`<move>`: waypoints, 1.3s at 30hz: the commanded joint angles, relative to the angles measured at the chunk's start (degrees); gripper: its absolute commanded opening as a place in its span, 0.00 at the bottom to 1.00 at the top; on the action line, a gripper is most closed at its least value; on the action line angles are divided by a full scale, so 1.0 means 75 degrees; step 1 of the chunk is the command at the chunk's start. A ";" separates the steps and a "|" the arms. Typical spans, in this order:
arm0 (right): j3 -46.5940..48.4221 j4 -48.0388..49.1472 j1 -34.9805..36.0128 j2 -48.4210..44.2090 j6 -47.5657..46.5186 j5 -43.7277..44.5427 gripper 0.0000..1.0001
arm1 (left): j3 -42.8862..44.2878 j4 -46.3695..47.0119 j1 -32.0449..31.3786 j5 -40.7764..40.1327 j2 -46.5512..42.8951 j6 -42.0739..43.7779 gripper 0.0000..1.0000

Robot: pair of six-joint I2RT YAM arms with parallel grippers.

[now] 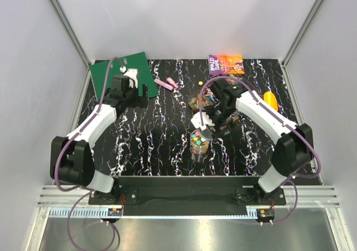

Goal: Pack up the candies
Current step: Pick up the bottle lid at the center of the board, then close the bottle lid on the packing bottle.

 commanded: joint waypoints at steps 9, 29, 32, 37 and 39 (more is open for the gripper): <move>-0.0116 0.0880 0.0872 0.0468 0.0780 -0.0028 0.93 | -0.0729 0.0291 0.0134 -0.0124 -0.1072 0.0015 0.99; 0.0035 0.0154 0.0942 0.0656 0.0756 0.0137 0.94 | -0.0823 0.0350 0.0356 0.0099 -0.1026 -0.0172 0.99; 0.0048 0.0060 0.0942 0.0574 0.0757 0.0125 0.94 | -0.0881 0.0350 0.0356 0.0111 -0.1049 -0.0219 0.99; 0.0048 0.0013 0.0942 0.0445 0.0780 0.0113 0.93 | -0.0940 0.0362 0.0356 0.0157 -0.1085 -0.0243 0.99; 0.0048 0.0025 0.0930 0.0375 0.0780 0.0113 0.93 | -0.0952 0.0362 0.0356 0.0158 -0.1096 -0.0243 0.99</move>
